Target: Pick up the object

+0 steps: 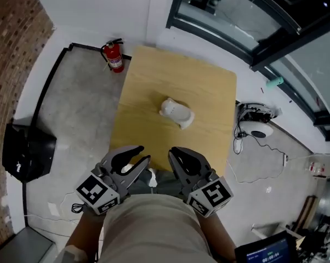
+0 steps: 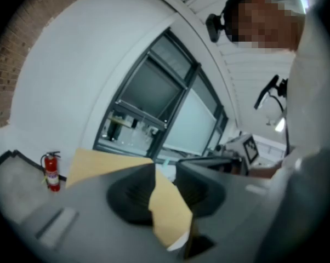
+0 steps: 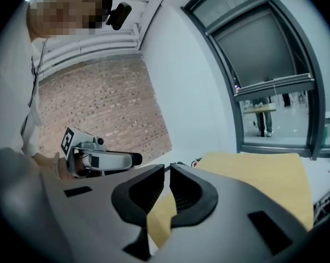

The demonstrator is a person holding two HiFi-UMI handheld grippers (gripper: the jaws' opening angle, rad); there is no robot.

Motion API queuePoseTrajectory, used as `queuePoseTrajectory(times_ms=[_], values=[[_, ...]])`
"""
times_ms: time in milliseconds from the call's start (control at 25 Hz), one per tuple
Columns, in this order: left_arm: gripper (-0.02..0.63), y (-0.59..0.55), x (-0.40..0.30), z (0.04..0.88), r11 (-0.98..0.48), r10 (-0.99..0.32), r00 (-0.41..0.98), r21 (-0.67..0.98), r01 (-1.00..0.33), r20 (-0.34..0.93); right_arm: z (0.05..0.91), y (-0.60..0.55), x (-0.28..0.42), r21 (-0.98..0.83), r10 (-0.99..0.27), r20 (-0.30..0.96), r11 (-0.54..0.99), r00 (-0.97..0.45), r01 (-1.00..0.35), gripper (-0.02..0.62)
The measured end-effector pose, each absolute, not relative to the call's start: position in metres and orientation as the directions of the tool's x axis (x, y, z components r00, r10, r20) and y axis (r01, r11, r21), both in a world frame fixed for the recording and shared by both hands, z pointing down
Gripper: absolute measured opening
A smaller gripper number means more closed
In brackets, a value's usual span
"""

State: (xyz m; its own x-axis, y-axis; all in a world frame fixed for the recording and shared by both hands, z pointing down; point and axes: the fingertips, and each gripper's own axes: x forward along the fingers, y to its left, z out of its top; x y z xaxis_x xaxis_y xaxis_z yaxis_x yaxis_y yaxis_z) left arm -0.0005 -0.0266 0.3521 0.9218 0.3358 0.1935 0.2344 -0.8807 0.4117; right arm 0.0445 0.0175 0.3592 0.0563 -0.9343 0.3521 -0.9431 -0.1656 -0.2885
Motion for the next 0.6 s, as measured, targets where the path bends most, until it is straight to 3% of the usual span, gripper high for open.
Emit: queuePoseTrajectory(times_ms=[200,400,600], values=[[0.1,-0.064,-0.01,0.364,-0.895,0.133,0.964,0.445,0.018,0.23,0.399,-0.011,0.073,-0.263,-0.875,0.477,-0.052,-0.083,-0.963,0.012],[0.1,-0.078,-0.027,0.371,-0.887,0.006,0.966,0.448,-0.114,0.259,0.462,-0.033,0.103,-0.191,-0.723,0.672,0.042,-0.162,-0.981,0.181],[0.1,-0.078,-0.043,0.388,-0.831,-0.135,0.944,0.484,-0.274,0.301,0.535,-0.054,0.144,-0.038,-0.526,0.84,0.188,-0.134,-0.981,0.233]])
